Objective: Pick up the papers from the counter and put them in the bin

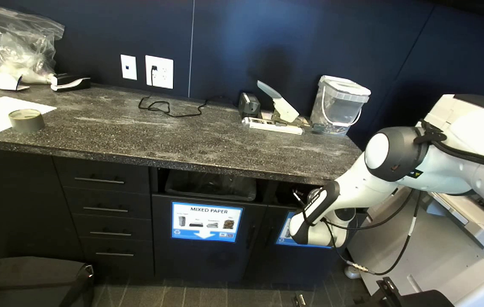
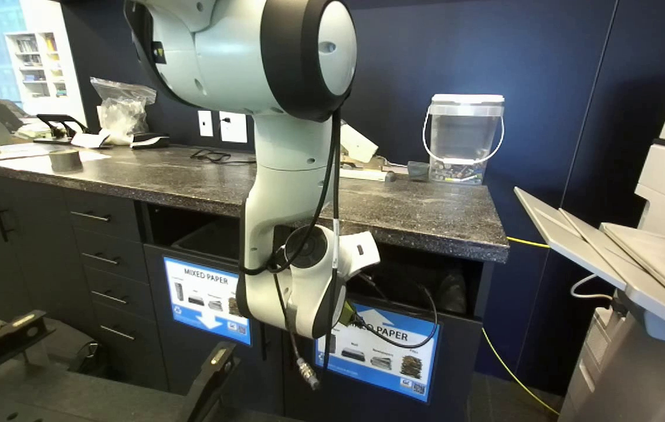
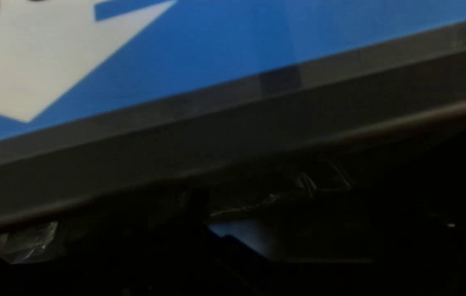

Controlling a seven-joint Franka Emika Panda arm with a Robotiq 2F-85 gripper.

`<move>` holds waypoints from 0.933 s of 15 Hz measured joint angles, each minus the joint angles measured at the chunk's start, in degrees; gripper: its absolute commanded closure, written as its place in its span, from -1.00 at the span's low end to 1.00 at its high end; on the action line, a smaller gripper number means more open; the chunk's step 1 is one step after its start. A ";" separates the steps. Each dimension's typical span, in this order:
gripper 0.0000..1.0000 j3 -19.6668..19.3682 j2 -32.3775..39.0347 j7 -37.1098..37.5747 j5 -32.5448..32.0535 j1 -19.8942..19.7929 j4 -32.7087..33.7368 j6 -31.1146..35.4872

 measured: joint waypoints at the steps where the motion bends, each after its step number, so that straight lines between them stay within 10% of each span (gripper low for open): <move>1: -1.00 -0.59 -0.07 -1.18 -0.72 0.29 -0.37 -0.16; 14: -1.00 -6.22 -15.59 -13.77 -6.88 4.84 -18.41 -11.84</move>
